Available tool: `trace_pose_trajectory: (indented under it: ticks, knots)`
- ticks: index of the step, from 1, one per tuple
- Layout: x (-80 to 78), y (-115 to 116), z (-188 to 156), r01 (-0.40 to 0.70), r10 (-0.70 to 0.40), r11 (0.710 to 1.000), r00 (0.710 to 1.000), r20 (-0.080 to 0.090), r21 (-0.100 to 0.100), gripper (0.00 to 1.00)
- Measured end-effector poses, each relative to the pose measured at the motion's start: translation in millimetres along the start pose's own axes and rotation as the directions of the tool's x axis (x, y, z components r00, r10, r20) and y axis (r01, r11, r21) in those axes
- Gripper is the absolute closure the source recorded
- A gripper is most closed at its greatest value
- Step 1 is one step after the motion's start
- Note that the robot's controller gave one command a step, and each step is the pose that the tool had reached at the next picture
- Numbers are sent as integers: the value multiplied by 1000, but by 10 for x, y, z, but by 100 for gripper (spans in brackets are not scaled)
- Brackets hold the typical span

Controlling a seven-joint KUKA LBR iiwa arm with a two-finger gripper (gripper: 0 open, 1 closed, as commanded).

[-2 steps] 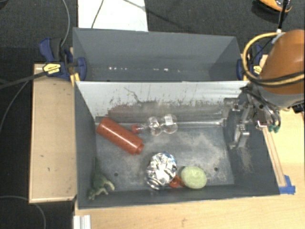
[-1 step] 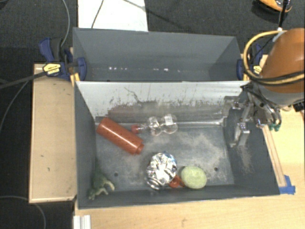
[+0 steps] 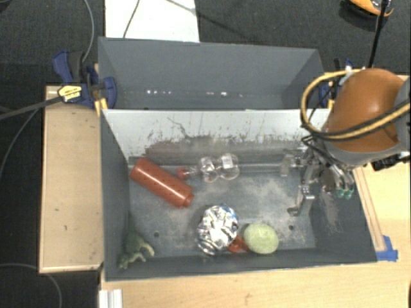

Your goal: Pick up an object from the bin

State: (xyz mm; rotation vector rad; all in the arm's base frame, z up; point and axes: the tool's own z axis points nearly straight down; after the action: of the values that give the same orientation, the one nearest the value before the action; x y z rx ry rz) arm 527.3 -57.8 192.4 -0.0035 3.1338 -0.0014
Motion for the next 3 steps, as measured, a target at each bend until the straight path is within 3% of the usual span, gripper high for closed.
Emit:
trace_pose_trajectory:
  ticks: [1, 2, 3]
  knots:
    - [281, 586, 313, 48, -48, 999, 999, -5, -1, 0]
    - [461, 730, 442, 212, -212, 977, 977, 1, -1, 0]
    - [390, 1218, 1038, 321, -321, 947, 947, 13, 1, 0]
